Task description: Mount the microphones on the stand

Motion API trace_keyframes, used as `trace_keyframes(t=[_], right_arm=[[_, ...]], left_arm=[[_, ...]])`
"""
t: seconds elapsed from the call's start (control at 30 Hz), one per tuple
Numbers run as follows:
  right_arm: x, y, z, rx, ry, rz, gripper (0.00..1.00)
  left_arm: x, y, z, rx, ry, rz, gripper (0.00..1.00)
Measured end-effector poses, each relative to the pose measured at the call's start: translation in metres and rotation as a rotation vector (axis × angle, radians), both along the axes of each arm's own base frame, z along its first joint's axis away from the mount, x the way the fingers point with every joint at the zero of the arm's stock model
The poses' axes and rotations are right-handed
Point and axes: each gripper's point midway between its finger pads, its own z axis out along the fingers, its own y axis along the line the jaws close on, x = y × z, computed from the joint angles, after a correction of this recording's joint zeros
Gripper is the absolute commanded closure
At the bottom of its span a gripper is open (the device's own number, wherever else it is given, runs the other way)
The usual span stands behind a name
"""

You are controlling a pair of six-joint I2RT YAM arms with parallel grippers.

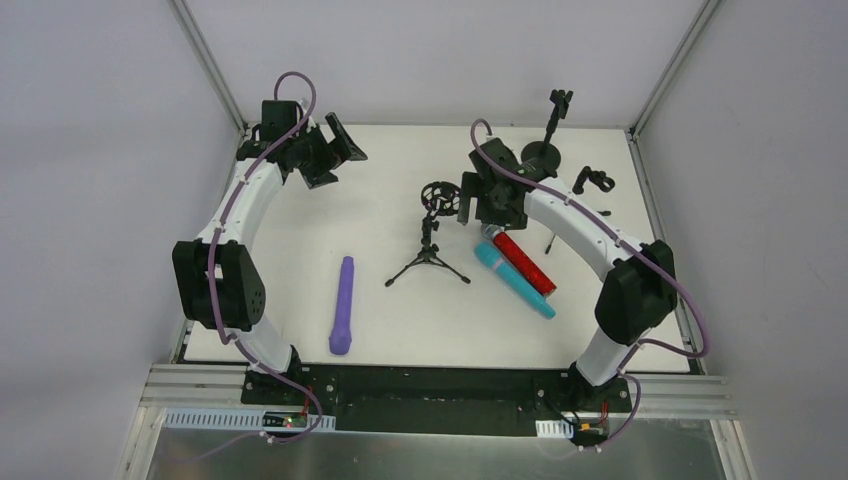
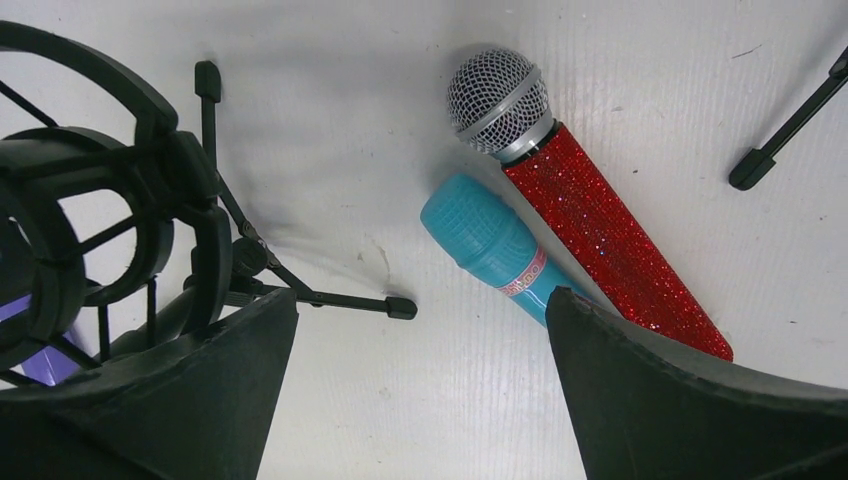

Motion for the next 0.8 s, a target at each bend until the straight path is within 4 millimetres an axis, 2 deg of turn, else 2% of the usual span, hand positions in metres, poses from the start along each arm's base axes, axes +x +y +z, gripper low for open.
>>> trace_keyframes(t=[0.37,0.57,0.8], right_arm=[[0.001,-0.003,-0.001,-0.030,-0.012,-0.007,0.01],[-0.016,-0.026,-0.011,-0.090,-0.005,-0.025,0.01],[-0.031,-0.065,-0.044,-0.170,0.071,-0.079,0.01]], left_arm=[[-0.003,-0.008,0.003,-0.001,-0.014,-0.035,0.01],[-0.012,-0.022,0.020,0.030,-0.073,-0.078,0.01],[-0.026,-0.037,0.047,0.068,-0.166,-0.130,0.01]])
